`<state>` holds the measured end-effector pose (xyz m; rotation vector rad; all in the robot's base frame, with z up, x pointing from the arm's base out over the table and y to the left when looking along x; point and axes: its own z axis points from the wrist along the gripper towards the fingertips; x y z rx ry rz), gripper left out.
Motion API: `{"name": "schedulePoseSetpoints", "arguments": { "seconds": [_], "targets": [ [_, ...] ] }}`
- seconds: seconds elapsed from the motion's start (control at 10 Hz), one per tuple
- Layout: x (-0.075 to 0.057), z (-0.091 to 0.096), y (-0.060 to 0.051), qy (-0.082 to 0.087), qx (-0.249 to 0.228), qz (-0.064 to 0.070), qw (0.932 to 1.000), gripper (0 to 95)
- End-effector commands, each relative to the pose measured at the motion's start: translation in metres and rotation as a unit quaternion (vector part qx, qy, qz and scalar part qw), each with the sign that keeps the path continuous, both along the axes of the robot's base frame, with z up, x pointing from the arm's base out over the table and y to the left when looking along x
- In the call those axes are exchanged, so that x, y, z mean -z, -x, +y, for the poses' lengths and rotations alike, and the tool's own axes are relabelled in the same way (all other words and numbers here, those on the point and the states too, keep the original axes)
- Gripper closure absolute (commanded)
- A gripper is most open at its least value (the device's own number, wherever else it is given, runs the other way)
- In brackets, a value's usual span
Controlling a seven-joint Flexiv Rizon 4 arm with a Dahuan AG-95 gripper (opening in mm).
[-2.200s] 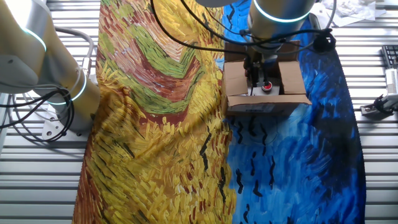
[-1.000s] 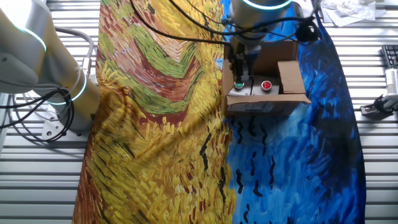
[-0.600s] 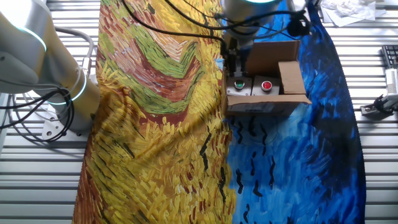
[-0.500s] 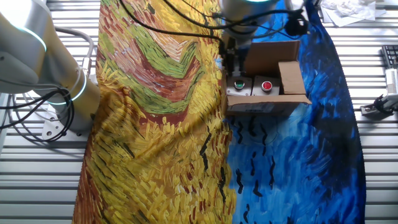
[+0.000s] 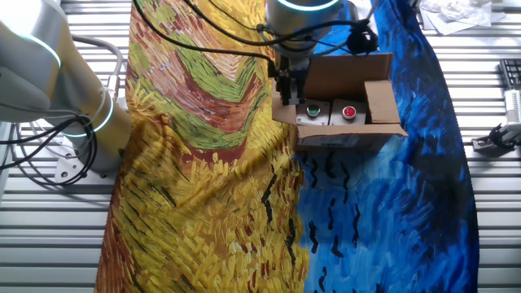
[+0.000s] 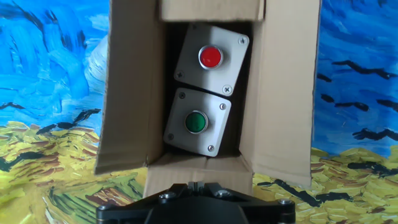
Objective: Open a box
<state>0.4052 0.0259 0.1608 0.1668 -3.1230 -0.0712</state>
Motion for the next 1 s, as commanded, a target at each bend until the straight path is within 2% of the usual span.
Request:
{"name": "schedulePoseSetpoints", "arguments": {
  "seconds": [0.1, 1.0],
  "targets": [
    [0.002, 0.0, 0.001, 0.0, 0.0, -0.002, 1.0, 95.0],
    [0.021, 0.005, 0.015, 0.001, 0.007, -0.016, 0.9998, 95.0]
  ]
}}
